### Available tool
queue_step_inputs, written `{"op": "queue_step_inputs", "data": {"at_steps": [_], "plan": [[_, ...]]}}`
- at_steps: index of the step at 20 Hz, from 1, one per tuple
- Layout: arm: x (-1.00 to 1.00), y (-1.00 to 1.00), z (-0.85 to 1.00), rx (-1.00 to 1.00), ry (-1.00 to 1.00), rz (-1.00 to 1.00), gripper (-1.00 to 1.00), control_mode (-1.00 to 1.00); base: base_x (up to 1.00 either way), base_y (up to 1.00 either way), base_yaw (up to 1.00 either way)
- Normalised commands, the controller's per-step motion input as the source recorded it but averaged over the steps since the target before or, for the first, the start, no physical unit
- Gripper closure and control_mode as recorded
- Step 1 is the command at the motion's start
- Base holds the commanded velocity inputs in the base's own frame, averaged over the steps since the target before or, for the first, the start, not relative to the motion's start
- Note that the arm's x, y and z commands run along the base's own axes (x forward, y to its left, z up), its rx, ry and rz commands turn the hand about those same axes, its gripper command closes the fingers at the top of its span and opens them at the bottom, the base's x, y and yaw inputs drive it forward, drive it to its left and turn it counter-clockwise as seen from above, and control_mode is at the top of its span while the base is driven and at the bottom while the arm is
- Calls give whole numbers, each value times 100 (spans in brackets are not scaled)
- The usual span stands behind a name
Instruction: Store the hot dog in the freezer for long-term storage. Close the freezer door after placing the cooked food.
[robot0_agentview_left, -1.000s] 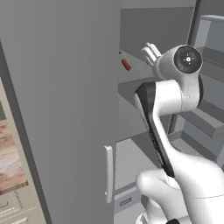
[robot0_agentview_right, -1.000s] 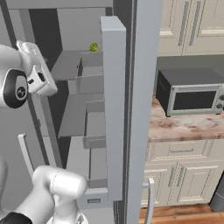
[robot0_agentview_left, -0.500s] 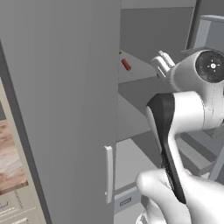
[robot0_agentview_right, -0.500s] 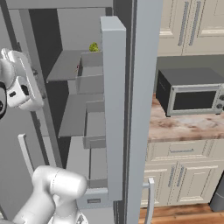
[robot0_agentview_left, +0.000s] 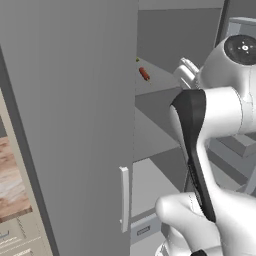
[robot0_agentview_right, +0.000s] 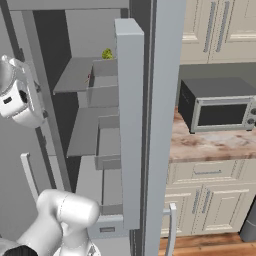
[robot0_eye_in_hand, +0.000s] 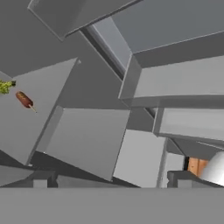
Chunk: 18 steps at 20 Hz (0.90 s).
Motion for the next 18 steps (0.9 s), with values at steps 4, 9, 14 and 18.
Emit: {"op": "queue_step_inputs", "data": {"at_steps": [4, 9, 14, 18], "plan": [[0, 0, -8, -9, 27, 5, -100, -100, 0, 0, 0], [-18, 0, -18, -2, 22, 11, -100, -100, 0, 0, 0], [-49, 0, -24, 0, 11, 18, -100, -100, 0, 0, 0], [-49, 0, -23, 0, 13, 23, -100, -100, 0, 0, 0]]}}
